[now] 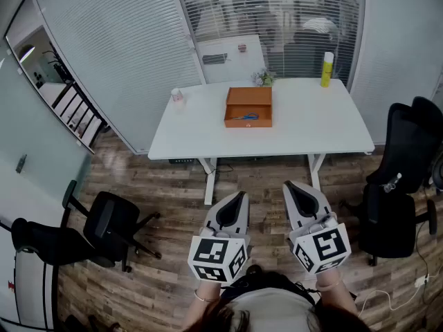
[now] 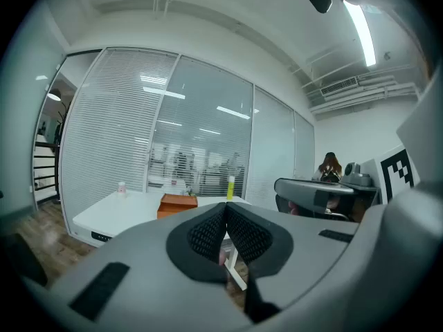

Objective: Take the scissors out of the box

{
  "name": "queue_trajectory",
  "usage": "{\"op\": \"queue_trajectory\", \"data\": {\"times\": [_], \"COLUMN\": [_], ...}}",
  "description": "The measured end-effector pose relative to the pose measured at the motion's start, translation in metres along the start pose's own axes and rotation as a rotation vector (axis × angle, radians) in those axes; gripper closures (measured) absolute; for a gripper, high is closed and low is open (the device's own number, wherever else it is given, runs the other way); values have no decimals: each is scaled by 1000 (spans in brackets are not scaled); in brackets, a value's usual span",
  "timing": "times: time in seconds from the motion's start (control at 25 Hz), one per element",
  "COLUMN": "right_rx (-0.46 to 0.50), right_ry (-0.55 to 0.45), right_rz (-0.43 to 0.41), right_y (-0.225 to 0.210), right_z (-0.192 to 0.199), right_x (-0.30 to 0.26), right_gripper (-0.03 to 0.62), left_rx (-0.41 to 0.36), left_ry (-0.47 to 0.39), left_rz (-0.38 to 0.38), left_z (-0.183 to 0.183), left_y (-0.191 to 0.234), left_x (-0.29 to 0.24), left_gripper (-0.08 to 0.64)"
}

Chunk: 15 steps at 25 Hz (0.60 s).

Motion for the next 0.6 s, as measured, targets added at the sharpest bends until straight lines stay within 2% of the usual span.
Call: {"op": "queue_trajectory", "data": {"times": [0.4, 0.6], "right_rx": [-28, -74], "right_ry": [-28, -44], "right_rz": [20, 29], "right_y": [15, 21], "right_z": [-5, -8], "right_x": [-26, -38], "right_gripper": [565, 565], "left_rx": [6, 6], "left_ry": [-7, -11], "left_rz": [42, 76], "left_z": [-2, 0], "left_y": [34, 49], "left_x": [-6, -11], "left_gripper": [540, 540]}}
Point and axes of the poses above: the fingertips, and each gripper's own axes: x backward along the fingers, y to its left, z out of its underside, the point moved 5 cm from there along x, backward along the fingers, and after that the axes turned 12 degrees about y, right-handed, at the moved point
